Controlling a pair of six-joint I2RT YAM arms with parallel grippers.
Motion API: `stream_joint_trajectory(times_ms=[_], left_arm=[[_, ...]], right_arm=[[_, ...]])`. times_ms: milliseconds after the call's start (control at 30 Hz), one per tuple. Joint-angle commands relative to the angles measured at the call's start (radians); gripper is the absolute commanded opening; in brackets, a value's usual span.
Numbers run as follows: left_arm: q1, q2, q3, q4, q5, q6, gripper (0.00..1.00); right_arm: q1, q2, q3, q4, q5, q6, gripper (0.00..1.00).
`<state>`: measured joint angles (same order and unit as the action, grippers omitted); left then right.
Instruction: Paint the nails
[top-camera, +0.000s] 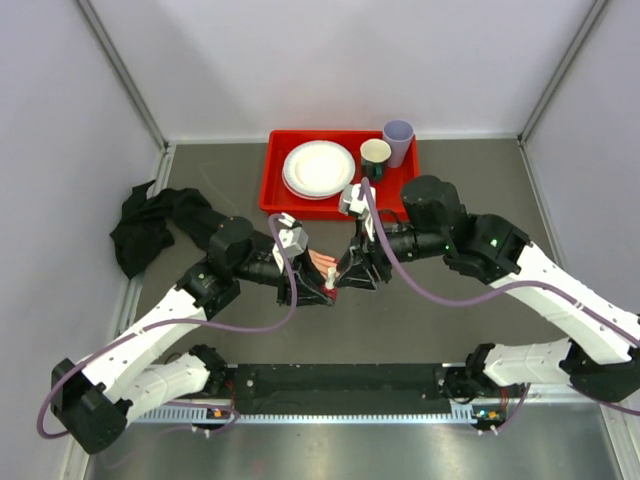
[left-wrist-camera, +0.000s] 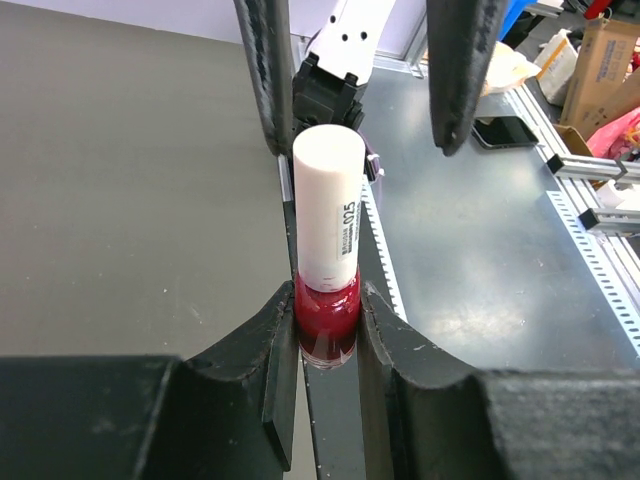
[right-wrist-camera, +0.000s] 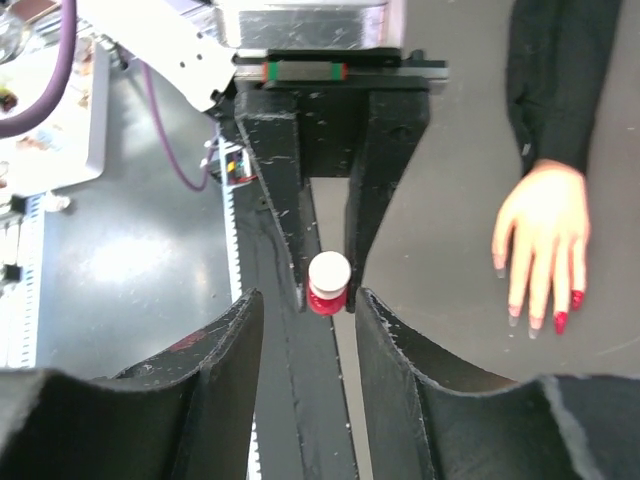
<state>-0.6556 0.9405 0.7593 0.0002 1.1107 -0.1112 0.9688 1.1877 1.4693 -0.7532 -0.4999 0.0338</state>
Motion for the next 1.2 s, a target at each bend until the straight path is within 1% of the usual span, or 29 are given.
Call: stream_joint_trajectory(times_ms=[0,200,567,600,700,867,933,967,1033,1067,1100,1133,1167], left_arm=[[0.001,-0.008,0.035,0.063,0.037,-0.012,0.00],[0.001,-0.005,0.035,0.067,0.043,-0.019,0.00],[0.001,0.003,0.032,0.087,0.063,-0.039,0.00],[-0.001,0.003,0.032,0.089,0.067,-0.039,0.00],[-0.001,0.004,0.032,0.098,0.078,-0.047,0.00],[-0.001,0.003,0.029,0.098,0.074,-0.047,0.00],[-0.001,0.004,0.029,0.098,0.077,-0.047,0.00],[-0.002,0.003,0.031,0.098,0.075,-0.047,0.00],[-0.001,0.001,0.031,0.095,0.066,-0.044,0.00],[-0.001,-0.002,0.031,0.092,0.058,-0.041,0.00],[-0.001,-0.008,0.032,0.087,0.046,-0.024,0.00],[-0.001,-0.011,0.034,0.063,-0.015,-0.013,0.00],[0.001,-0.020,0.037,0.046,-0.066,0.001,0.00]], right_arm=[[-0.012,0.027,0.049,-0.014,-0.095,-0.028,0.43],[-0.012,0.049,0.054,0.003,-0.111,-0.029,0.43],[-0.012,0.075,0.072,0.021,-0.121,-0.029,0.40],[-0.012,0.076,0.074,0.022,-0.118,-0.056,0.40],[-0.012,0.085,0.082,0.018,-0.080,-0.060,0.40],[-0.012,0.102,0.095,0.015,-0.123,-0.060,0.36],[-0.012,0.104,0.089,0.017,-0.115,-0.061,0.34],[-0.012,0.105,0.091,0.012,-0.115,-0.064,0.28],[-0.012,0.108,0.094,0.005,-0.124,-0.069,0.20],[-0.012,0.108,0.094,0.003,-0.129,-0.071,0.12],[-0.012,0.105,0.089,0.003,-0.126,-0.071,0.09],[-0.012,0.104,0.088,0.003,-0.117,-0.068,0.04],[-0.012,0.101,0.083,0.005,-0.068,-0.058,0.00]])
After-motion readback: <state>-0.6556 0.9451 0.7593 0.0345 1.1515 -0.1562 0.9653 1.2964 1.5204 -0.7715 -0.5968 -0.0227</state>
